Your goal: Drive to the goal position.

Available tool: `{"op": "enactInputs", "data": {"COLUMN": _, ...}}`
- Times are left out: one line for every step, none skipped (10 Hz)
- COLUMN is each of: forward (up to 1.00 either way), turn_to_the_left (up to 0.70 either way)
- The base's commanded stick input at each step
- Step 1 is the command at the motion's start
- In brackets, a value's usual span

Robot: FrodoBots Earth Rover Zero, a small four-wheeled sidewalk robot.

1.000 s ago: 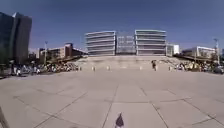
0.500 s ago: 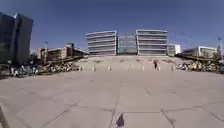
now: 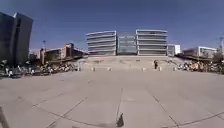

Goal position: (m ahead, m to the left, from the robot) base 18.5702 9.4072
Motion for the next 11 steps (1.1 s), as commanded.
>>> {"op": "enactInputs", "data": {"forward": 0.7, "turn_to_the_left": 0.0}}
{"op": "enactInputs", "data": {"forward": 0.7, "turn_to_the_left": 0.0}}
{"op": "enactInputs", "data": {"forward": 0.7, "turn_to_the_left": 0.0}}
{"op": "enactInputs", "data": {"forward": 0.7, "turn_to_the_left": 0.0}}
{"op": "enactInputs", "data": {"forward": 0.7, "turn_to_the_left": 0.0}}
{"op": "enactInputs", "data": {"forward": 0.7, "turn_to_the_left": 0.0}}
{"op": "enactInputs", "data": {"forward": 0.7, "turn_to_the_left": 0.0}}
{"op": "enactInputs", "data": {"forward": 0.7, "turn_to_the_left": 0.0}}
{"op": "enactInputs", "data": {"forward": 0.7, "turn_to_the_left": 0.0}}
{"op": "enactInputs", "data": {"forward": 0.7, "turn_to_the_left": -0.01}}
{"op": "enactInputs", "data": {"forward": 0.7, "turn_to_the_left": 0.0}}
